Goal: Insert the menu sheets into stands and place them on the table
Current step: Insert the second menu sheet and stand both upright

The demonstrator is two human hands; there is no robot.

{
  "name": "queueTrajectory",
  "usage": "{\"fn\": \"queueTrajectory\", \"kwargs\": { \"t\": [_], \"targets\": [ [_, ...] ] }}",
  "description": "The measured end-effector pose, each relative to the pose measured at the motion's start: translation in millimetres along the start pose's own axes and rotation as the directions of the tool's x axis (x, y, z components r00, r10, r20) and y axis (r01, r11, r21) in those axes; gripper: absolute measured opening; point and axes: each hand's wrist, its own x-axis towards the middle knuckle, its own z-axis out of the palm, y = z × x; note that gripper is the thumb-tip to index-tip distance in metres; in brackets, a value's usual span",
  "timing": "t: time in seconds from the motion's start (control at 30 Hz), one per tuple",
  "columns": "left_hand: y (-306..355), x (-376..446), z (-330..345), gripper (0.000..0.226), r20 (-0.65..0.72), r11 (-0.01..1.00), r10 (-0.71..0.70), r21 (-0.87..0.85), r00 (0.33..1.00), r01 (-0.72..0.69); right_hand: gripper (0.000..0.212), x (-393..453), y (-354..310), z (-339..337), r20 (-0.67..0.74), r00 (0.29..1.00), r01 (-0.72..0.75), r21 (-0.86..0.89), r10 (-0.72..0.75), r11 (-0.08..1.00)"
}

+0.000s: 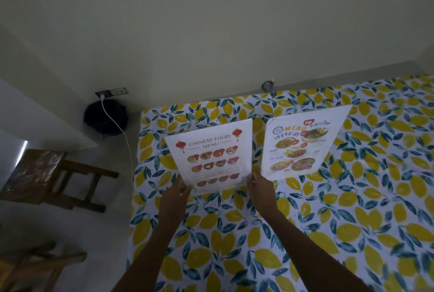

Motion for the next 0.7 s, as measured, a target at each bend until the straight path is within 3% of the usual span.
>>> {"fn": "queueTrajectory", "kwargs": {
  "t": [0.5,0.7],
  "targets": [
    [-11.5,8.0,11.5,0.021,0.033,0.997,-0.062,0.046,0.998,0.061,0.028,-5.6,-0.1,-2.1,-0.002,0.999,0.038,-0.043,-0.038,0.998],
    [-5.5,-4.5,14.9,0.028,0.004,0.998,-0.070,0.005,0.998,0.070,0.017,-12.8,8.2,-12.4,0.109,0.991,0.083,-0.007,-0.082,0.996]
  ]
}}
